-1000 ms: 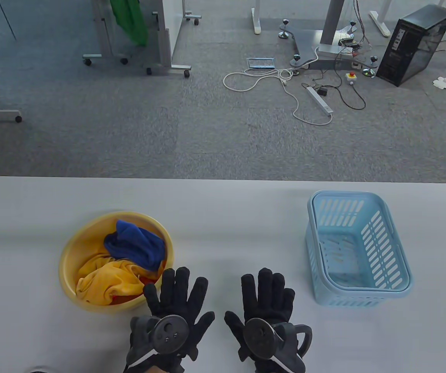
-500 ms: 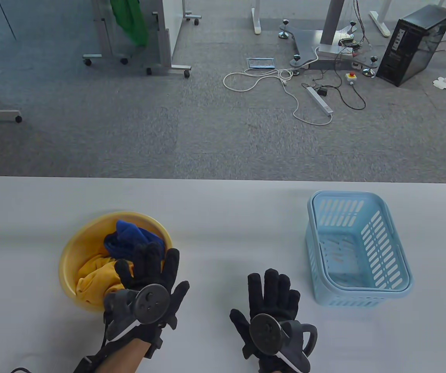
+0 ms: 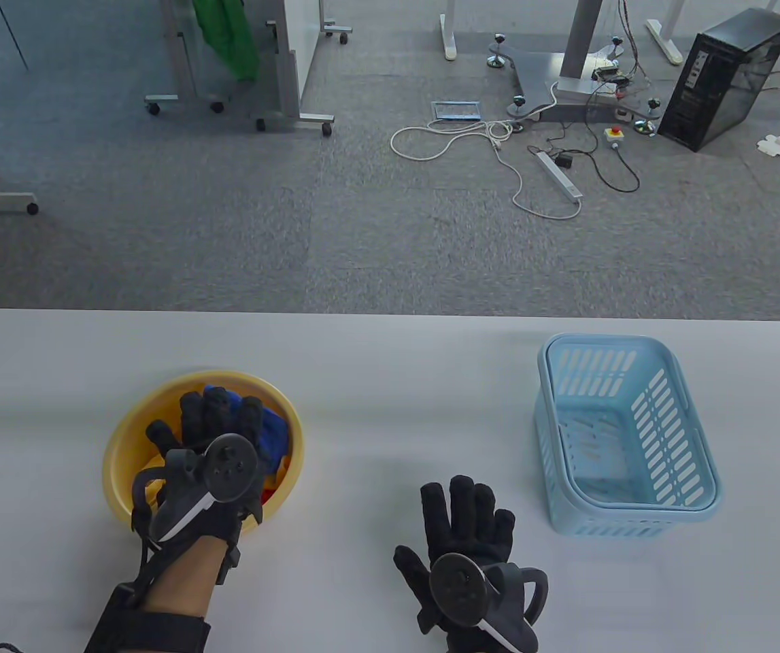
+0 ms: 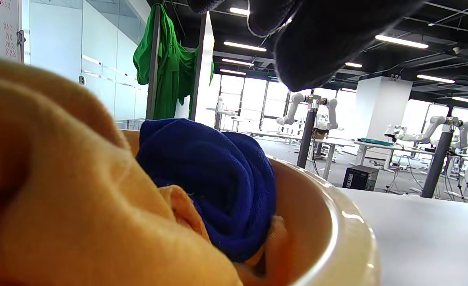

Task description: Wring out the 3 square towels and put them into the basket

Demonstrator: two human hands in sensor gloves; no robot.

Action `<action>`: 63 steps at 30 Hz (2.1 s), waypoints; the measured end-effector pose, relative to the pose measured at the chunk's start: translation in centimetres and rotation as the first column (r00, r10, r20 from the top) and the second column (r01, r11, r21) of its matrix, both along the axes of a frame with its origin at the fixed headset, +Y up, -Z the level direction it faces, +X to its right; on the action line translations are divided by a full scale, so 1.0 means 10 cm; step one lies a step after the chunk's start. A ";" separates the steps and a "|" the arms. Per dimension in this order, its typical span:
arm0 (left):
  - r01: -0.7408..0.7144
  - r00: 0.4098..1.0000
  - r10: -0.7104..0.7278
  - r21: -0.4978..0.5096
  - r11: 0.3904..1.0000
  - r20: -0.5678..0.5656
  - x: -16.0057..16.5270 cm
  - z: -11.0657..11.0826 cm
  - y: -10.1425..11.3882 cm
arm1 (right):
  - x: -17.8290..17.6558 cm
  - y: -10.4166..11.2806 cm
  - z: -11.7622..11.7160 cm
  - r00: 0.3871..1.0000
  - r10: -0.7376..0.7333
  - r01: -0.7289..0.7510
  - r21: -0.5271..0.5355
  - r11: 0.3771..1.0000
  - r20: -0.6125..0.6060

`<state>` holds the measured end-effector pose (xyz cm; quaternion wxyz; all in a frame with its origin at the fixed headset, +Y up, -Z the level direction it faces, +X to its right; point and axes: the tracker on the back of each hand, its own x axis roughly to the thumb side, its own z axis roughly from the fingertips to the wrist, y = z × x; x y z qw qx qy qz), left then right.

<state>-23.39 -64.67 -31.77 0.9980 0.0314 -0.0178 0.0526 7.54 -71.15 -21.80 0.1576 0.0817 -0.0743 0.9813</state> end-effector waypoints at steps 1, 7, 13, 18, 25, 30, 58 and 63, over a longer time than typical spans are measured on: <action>0.004 1.000 -0.004 -0.017 1.000 0.006 0.00 -0.04 0.00 | 0.01 0.00 0.00 1.000 -0.003 0.003 -0.004 1.000 0.004; 0.017 1.000 -0.019 -0.093 0.996 -0.020 0.00 -0.27 -0.03 | 0.00 -0.05 -0.02 1.000 0.000 0.000 -0.021 1.000 -0.003; 0.040 0.999 -0.042 -0.116 0.992 -0.016 0.10 -0.53 -0.11 | -0.06 -0.06 0.00 0.999 0.015 -0.016 -0.020 1.000 -0.028; 0.076 0.993 -0.094 -0.225 0.971 -0.069 0.11 -0.70 -0.25 | -0.04 -0.05 0.00 0.999 -0.014 0.014 -0.016 1.000 -0.040; 0.087 0.983 -0.132 -0.307 0.948 -0.129 0.10 -0.75 -0.34 | -0.03 -0.06 -0.01 0.998 -0.022 0.020 -0.027 0.999 -0.055; 0.143 0.976 -0.171 -0.194 0.970 -0.135 0.06 -0.66 -0.25 | -0.04 -0.05 0.00 0.999 -0.014 0.013 -0.019 1.000 -0.051; -0.187 0.967 0.199 0.087 0.979 -0.161 -0.47 -0.16 0.71 | -0.03 -0.01 0.00 0.999 -0.017 0.017 -0.001 1.000 -0.047; -0.202 0.963 0.230 0.191 0.960 -0.137 -0.52 -0.05 0.89 | -0.04 -0.01 0.01 0.999 -0.015 0.015 -0.001 1.000 -0.047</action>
